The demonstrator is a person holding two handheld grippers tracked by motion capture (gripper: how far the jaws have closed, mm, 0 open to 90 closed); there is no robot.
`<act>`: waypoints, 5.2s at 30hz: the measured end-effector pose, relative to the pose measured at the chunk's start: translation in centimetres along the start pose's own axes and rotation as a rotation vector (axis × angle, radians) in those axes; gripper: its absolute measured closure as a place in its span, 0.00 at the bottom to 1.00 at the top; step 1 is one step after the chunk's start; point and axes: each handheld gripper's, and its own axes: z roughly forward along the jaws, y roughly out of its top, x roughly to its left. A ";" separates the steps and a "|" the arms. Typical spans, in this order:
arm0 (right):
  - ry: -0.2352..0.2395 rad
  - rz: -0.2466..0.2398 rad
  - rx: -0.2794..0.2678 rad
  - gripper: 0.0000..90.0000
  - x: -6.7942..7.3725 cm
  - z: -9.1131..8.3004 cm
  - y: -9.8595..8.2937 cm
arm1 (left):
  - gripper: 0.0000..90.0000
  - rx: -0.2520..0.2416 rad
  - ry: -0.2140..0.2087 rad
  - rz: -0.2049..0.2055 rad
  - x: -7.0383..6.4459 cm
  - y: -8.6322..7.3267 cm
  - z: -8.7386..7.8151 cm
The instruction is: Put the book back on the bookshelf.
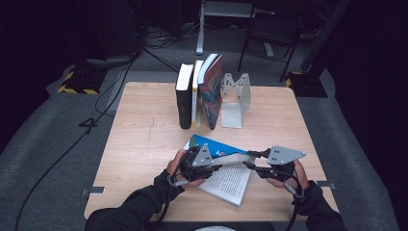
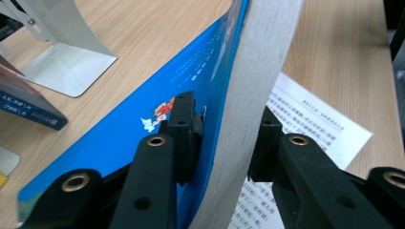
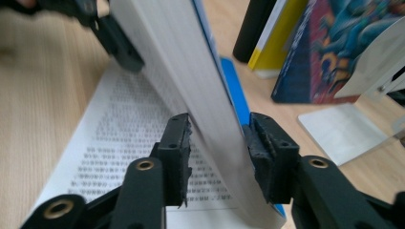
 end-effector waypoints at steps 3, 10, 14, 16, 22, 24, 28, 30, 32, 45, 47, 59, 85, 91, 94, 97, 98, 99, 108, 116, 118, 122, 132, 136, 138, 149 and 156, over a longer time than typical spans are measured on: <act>-0.021 0.037 -0.020 0.52 -0.9 -0.7 -0.5 | 0.78 -0.011 -0.011 -0.009 0.2 -0.1 -0.1; -0.062 0.224 0.003 0.49 -4.3 -1.2 -4.4 | 0.78 -0.084 -0.044 -0.087 1.5 -0.5 -1.1; -0.080 0.242 0.039 0.52 -4.9 -0.3 -5.5 | 0.78 -0.119 -0.055 -0.119 2.1 -0.7 -1.7; -0.057 0.227 0.088 0.52 -4.7 0.5 -5.7 | 0.78 -0.129 -0.062 -0.125 2.3 -0.8 -1.8; 0.005 0.238 0.122 0.47 -4.2 2.3 -6.5 | 0.78 -0.137 -0.061 -0.119 2.3 -0.9 -1.9; 0.035 0.215 0.101 0.48 -3.9 2.3 -6.1 | 0.78 -0.138 -0.058 -0.115 2.2 -0.9 -1.8; 0.001 0.203 0.031 0.61 -3.0 1.4 -4.7 | 0.78 -0.156 -0.057 -0.119 2.4 -0.6 -2.2; -0.011 0.208 0.010 0.62 -2.9 1.1 -4.3 | 0.78 -0.165 -0.061 -0.117 2.5 -0.5 -2.4; -0.002 0.232 -0.044 0.62 -2.9 0.5 -3.6 | 0.79 -0.202 -0.075 -0.128 2.6 -0.1 -2.9; -0.081 0.181 -0.163 0.52 -1.5 0.9 3.3 | 0.80 -0.294 0.021 -0.125 3.0 -1.1 -6.4; -0.095 0.184 -0.178 0.52 -1.2 1.5 4.4 | 0.80 -0.297 0.046 -0.092 2.5 -1.5 -7.1; -0.041 0.089 -0.152 0.45 1.5 4.5 7.2 | 0.58 -0.210 0.119 -0.127 0.6 -4.5 -7.6; -0.080 0.123 -0.131 0.43 -0.1 1.6 6.0 | 0.69 -0.270 -0.179 -0.130 3.4 -2.3 -1.4; -0.117 0.128 -0.154 0.42 -0.3 1.6 5.7 | 0.69 -0.284 -0.160 -0.133 3.9 -2.0 -1.5; -0.139 0.102 -0.158 0.41 0.2 2.0 6.2 | 0.68 -0.288 -0.139 -0.133 3.9 -2.4 -2.3; -0.146 0.071 -0.166 0.40 0.8 2.5 6.9 | 0.68 -0.288 -0.127 -0.128 3.9 -2.8 -3.1; -0.147 0.057 -0.164 0.40 1.0 2.6 7.1 | 0.68 -0.284 -0.119 -0.125 3.8 -3.0 -3.4; -0.152 0.038 -0.157 0.40 1.4 2.8 7.6 | 0.68 -0.279 -0.110 -0.120 3.8 -3.1 -3.8; -0.134 -0.017 -0.159 0.42 2.7 4.0 9.5 | 0.63 -0.229 -0.018 -0.097 3.0 -4.0 -5.7; -0.106 -0.057 -0.103 0.43 4.0 5.9 9.9 | 0.56 -0.187 0.033 -0.084 2.2 -5.3 -7.6; -0.090 -0.057 -0.099 0.43 4.4 6.5 9.9 | 0.52 -0.155 0.037 -0.062 1.6 -5.8 -8.2; -0.062 -0.056 -0.081 0.43 4.7 7.4 9.3 | 0.41 -0.100 0.023 -0.031 0.1 -6.5 -8.1; -0.011 -0.055 -0.057 0.42 5.1 8.8 7.5 | 0.22 -0.084 0.172 -0.149 -1.8 -6.2 -4.1; -0.020 -0.045 -0.064 0.38 5.1 9.1 7.1 | 0.22 -0.049 0.269 -0.177 -1.8 -5.8 -2.5; -0.018 -0.036 -0.079 0.37 5.0 9.3 7.0 | 0.23 -0.063 0.288 -0.195 -1.5 -5.8 -2.3; -0.027 -0.004 -0.064 0.36 4.7 10.0 6.6 | 0.50 -0.125 0.283 -0.258 -0.6 -6.3 -3.4; -0.056 -0.016 -0.010 0.34 3.3 8.2 4.2 | 0.66 -0.107 0.198 -0.218 1.2 -7.1 -4.7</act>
